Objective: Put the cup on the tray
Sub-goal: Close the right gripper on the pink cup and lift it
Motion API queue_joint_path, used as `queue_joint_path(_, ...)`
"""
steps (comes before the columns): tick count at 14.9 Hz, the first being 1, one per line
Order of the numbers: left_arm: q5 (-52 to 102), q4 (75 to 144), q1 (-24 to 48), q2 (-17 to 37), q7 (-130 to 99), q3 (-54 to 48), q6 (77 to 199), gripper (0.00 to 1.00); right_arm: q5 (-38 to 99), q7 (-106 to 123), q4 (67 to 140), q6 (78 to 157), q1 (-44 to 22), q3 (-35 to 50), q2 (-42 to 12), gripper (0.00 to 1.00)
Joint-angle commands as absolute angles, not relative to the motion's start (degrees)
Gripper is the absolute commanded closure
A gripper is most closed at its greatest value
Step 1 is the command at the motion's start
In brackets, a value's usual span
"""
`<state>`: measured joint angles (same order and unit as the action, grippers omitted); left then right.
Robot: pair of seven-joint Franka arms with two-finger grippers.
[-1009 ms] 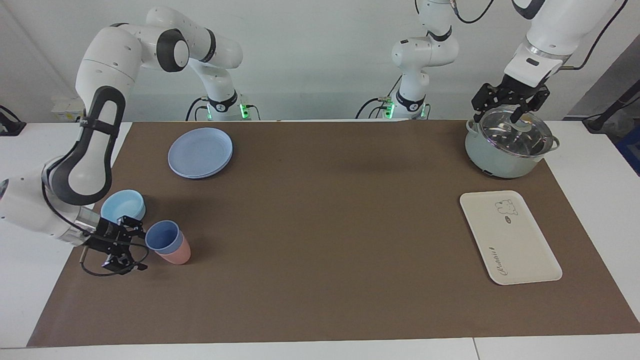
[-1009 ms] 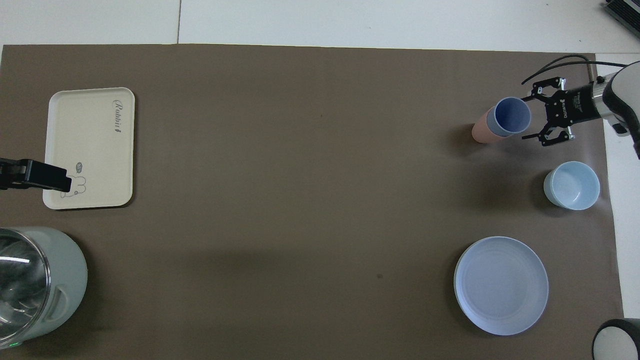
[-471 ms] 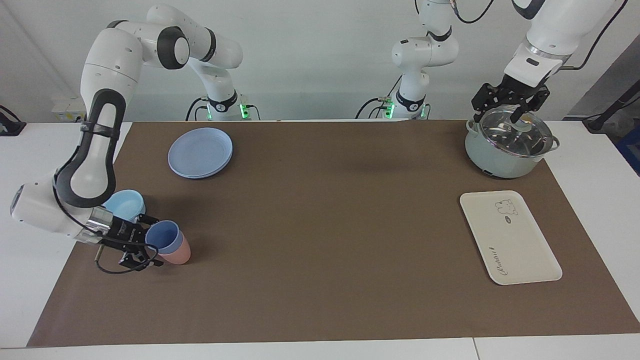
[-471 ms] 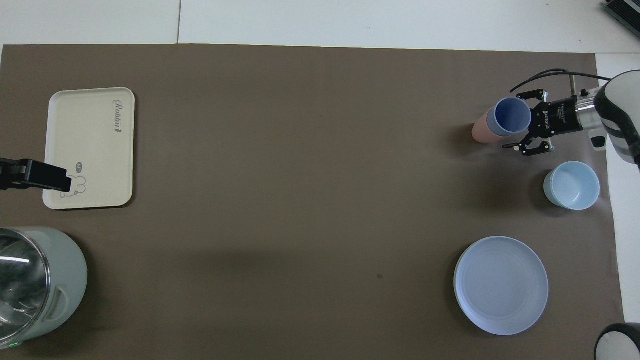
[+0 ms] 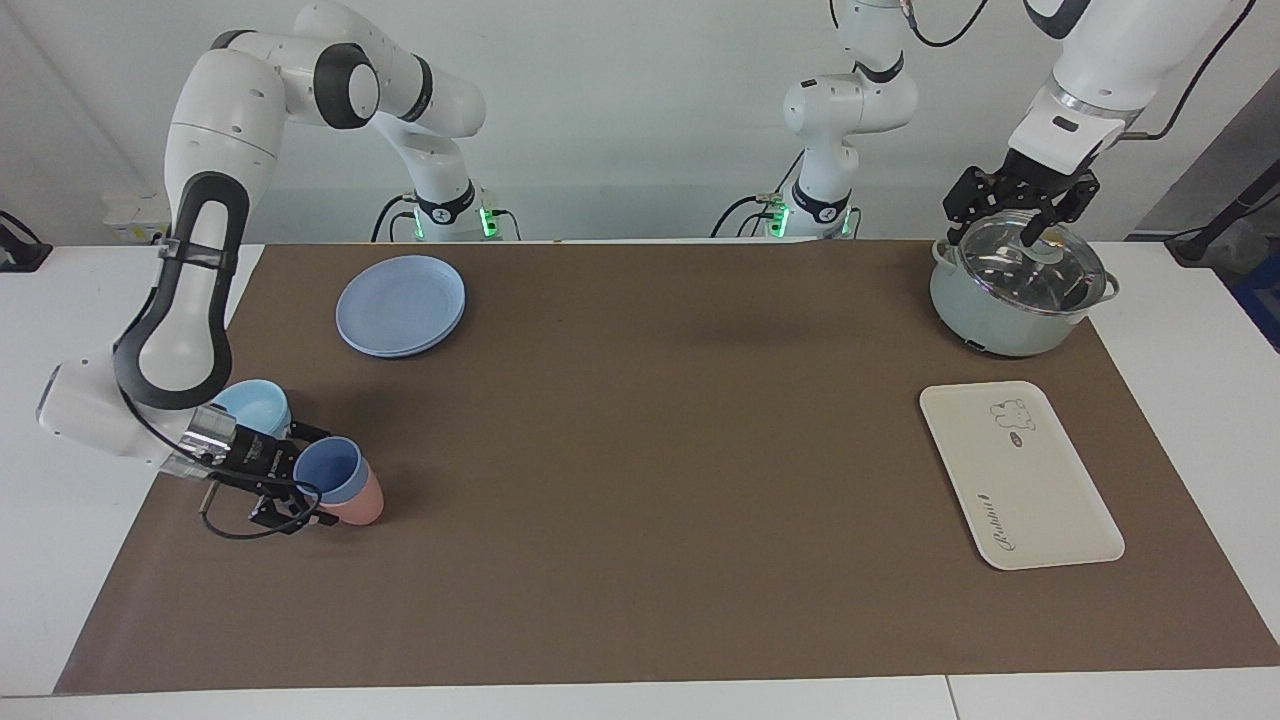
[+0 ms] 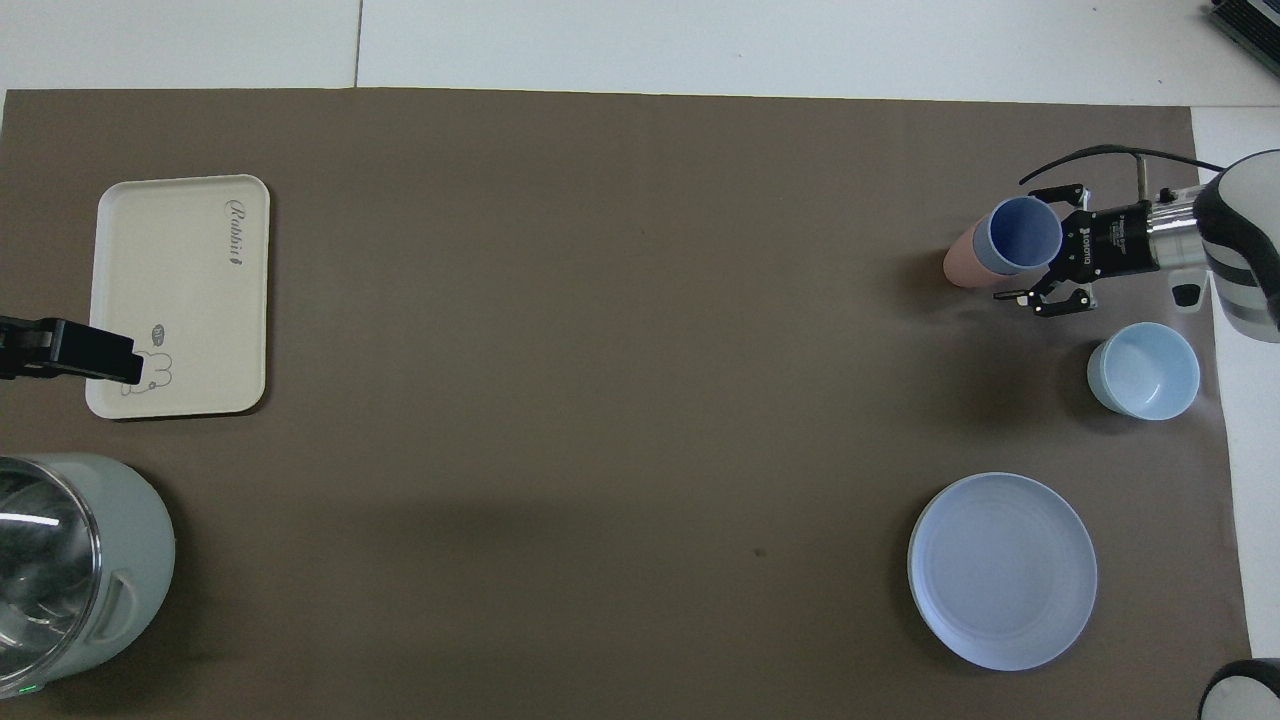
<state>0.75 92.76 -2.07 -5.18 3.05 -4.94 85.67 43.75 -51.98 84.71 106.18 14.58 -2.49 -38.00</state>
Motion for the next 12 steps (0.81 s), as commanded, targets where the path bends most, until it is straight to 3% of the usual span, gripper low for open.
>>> queue_joint_path(1,0.00,93.52,-2.29,-6.06,2.72,-5.10,85.17,0.00,45.53,-45.38,88.06,107.75,13.98,-1.76,-35.77,0.05)
queue_joint_path(5,0.00,93.52,-2.29,-6.06,2.72,-5.10,85.17,0.00,51.06,-43.24,89.29,108.02,13.80,-1.67,-35.33,0.07)
queue_joint_path(6,0.00,93.52,-2.29,-6.06,2.72,-5.10,85.17,0.00,51.15,-43.07,90.08,108.02,13.28,-1.67,-35.07,0.20)
queue_joint_path(7,0.00,93.52,-2.29,-6.06,2.72,-5.10,85.17,0.00,51.33,-42.98,90.52,108.02,12.40,-1.67,-34.81,0.55)
queue_joint_path(8,0.00,93.52,-2.29,-6.06,2.72,-5.10,85.17,0.00,51.76,-43.07,90.53,107.84,12.39,-1.67,-34.80,1.00)
queue_joint_path(12,0.00,93.52,-2.29,-6.06,2.72,-5.10,85.17,0.00,52.91,-43.33,93.85,107.58,10.12,-1.67,-32.09,1.00)
